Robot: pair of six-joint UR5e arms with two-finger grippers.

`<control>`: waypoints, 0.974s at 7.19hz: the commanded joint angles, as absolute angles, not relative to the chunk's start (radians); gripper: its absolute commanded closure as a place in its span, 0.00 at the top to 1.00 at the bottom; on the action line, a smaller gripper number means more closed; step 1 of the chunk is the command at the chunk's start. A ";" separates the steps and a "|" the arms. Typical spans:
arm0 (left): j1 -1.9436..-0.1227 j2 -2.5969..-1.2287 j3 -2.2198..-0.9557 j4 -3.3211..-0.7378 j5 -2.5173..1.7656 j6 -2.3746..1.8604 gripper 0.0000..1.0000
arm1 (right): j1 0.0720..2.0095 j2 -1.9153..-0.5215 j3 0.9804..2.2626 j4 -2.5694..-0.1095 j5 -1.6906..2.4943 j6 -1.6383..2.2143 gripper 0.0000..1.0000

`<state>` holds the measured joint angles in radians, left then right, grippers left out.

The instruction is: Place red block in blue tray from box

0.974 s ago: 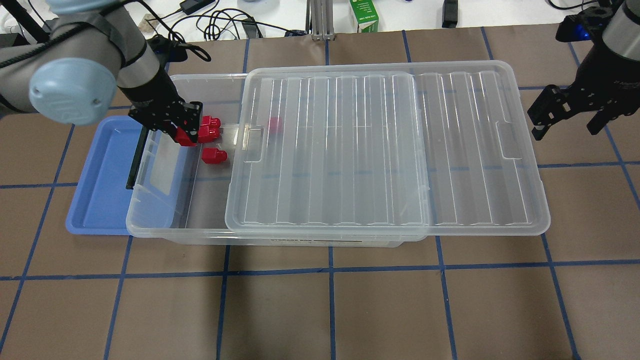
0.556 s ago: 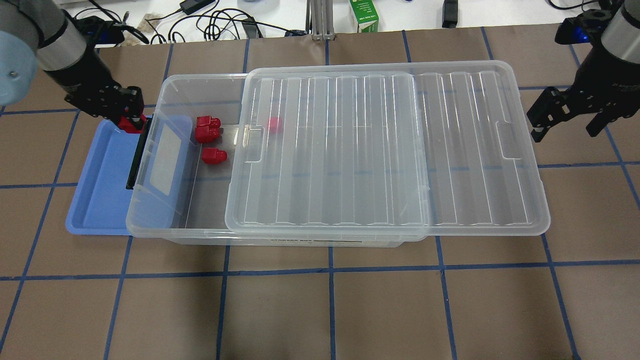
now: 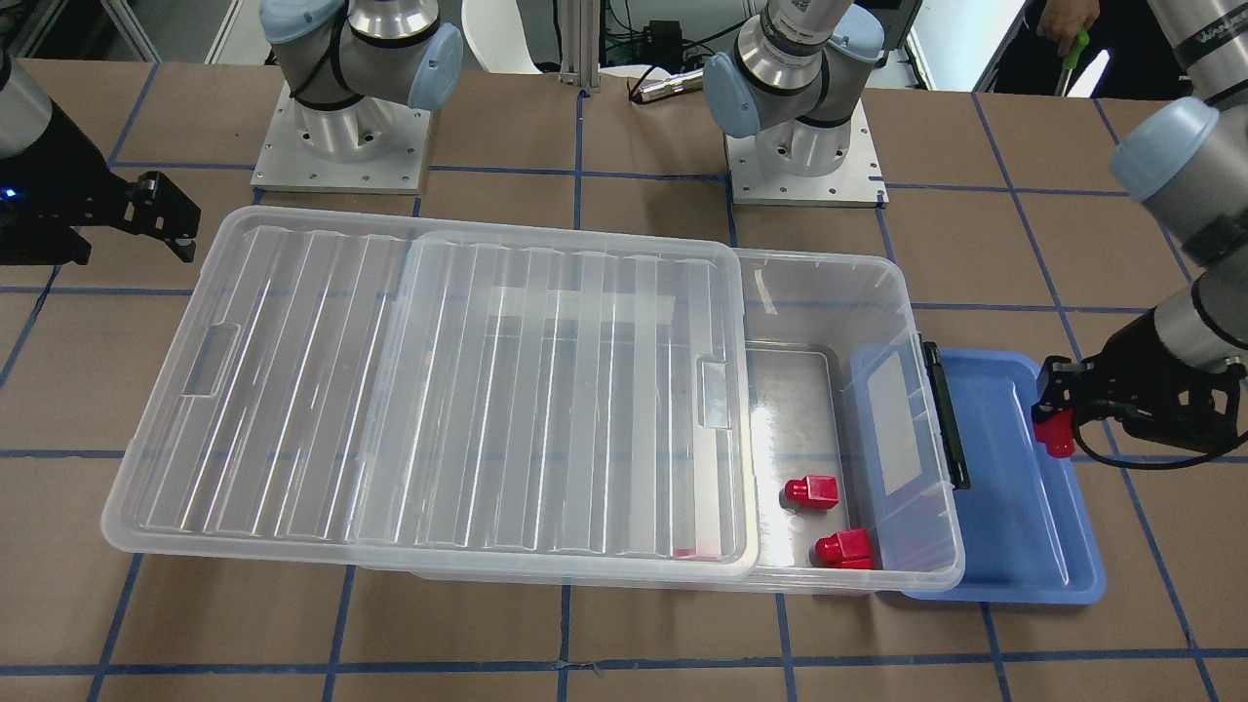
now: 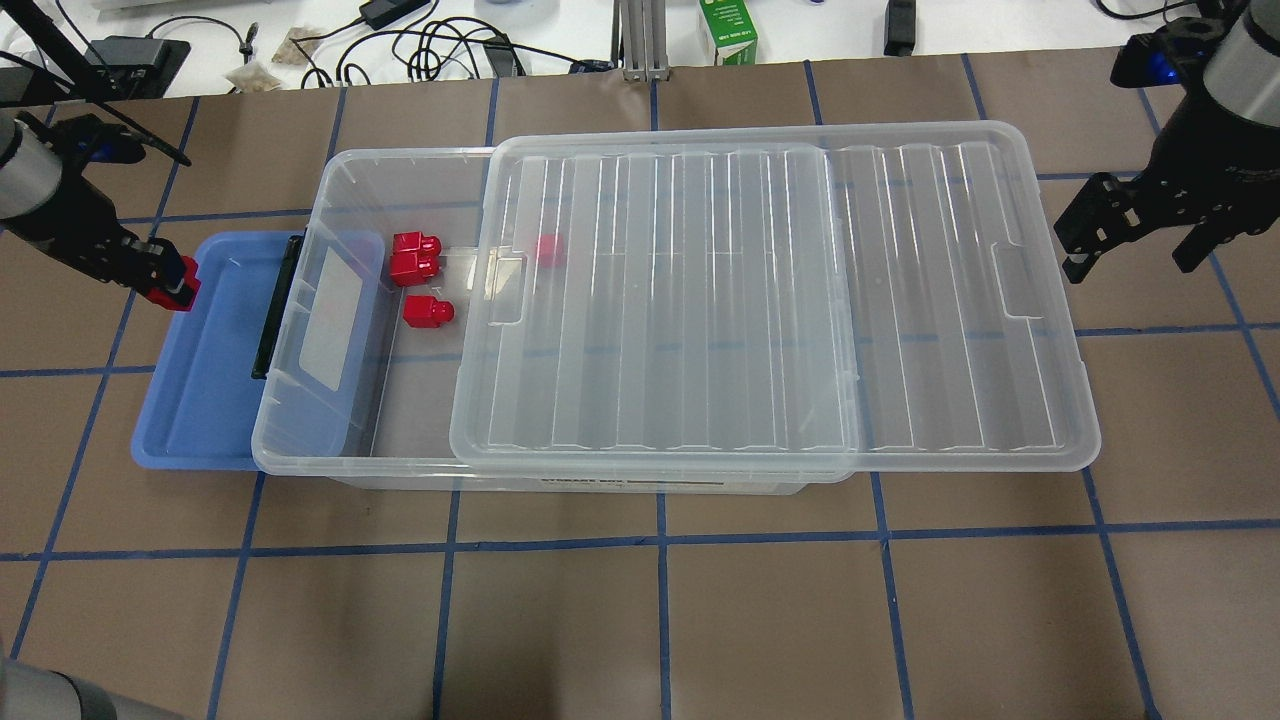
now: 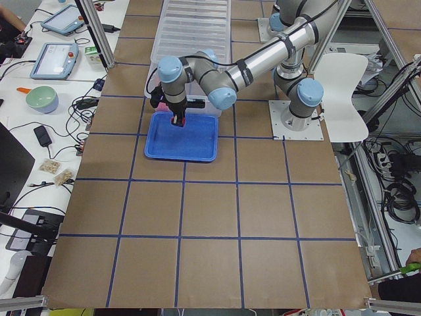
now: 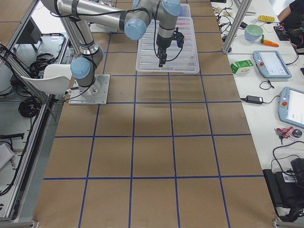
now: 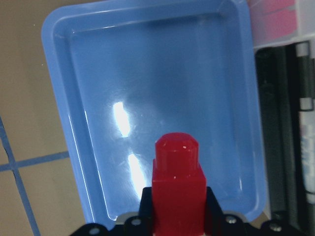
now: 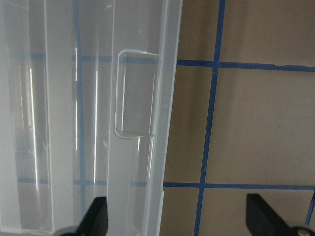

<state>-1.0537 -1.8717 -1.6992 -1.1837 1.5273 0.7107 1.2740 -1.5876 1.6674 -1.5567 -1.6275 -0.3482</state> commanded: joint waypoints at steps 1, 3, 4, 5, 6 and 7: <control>-1.049 -1.911 -1.840 -0.953 1.525 0.716 0.09 | 1.275 -1.588 1.667 -1.557 -1.628 -0.348 1.00; -1.049 -1.942 -1.867 -0.951 1.482 0.695 0.09 | 1.275 -1.588 1.667 -1.557 -1.628 -0.348 1.00; -1.049 -1.954 -1.867 -0.953 1.483 0.674 0.20 | 1.273 -1.588 1.667 -1.557 -1.628 -0.348 1.00; -1.048 -1.960 -1.858 -0.951 1.488 0.675 0.62 | 1.275 -1.588 1.669 -1.557 -1.628 -0.348 1.00; -1.048 -1.960 -1.853 -0.945 1.491 0.672 0.84 | 1.273 -1.588 1.667 -1.555 -1.628 -0.348 1.00; -1.049 -1.939 -1.838 -0.949 1.496 0.669 0.92 | 1.275 -1.588 1.669 -1.555 -1.628 -0.348 1.00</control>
<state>-1.0482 -1.9538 -1.8518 -0.9484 1.4909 0.6731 1.2739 -1.5877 1.6681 -1.5560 -1.6275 -0.3482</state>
